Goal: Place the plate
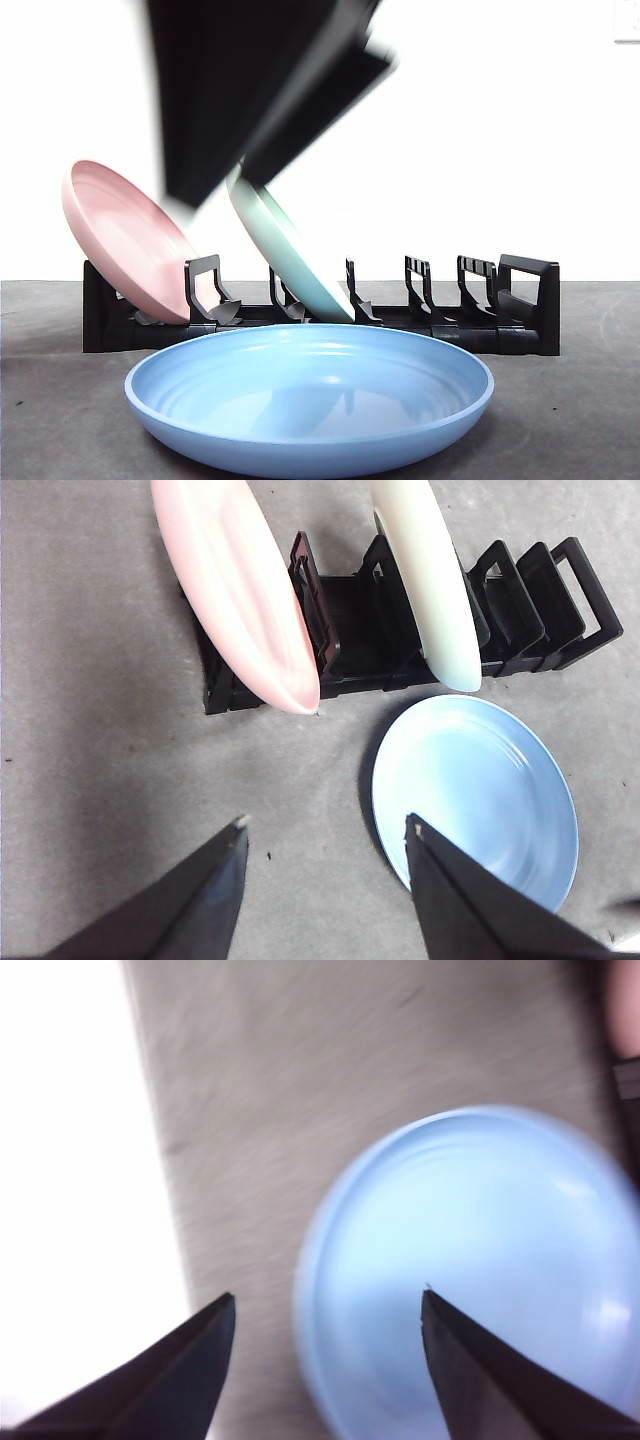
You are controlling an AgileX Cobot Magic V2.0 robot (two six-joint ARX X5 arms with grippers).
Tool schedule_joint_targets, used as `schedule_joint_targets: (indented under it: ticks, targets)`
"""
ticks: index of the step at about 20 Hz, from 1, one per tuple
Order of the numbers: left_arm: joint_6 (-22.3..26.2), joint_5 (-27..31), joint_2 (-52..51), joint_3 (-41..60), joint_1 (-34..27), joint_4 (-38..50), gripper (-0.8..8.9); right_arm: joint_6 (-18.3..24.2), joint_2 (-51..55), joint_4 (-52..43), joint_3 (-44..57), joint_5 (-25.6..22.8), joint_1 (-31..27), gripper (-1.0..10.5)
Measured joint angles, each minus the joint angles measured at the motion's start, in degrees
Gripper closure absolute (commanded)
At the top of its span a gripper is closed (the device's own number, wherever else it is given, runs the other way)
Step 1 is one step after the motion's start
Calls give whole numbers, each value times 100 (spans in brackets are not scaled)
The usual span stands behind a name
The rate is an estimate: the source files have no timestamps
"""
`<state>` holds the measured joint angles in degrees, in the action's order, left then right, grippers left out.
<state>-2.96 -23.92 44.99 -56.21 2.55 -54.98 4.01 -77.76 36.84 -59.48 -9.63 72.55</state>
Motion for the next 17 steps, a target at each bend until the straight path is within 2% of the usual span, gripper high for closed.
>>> schedule_joint_targets:
  ticks: [2,5,9,13,17]
  targets:
    - [-87,0,0,0,0,0,563,-92,348,48,2,31,-492,646]
    - [-221,0,0,0,0,0,563,-229,896,63,2,339,-1335,646]
    - [-247,0,0,0,2,63,563,-269,1473,127,2,374,-2382,646]
    - [-260,0,136,-9,146,625,563,-291,1871,566,2,540,-3578,646]
    - [-391,474,787,-251,372,883,555,-402,2020,1228,4,560,-4365,646]
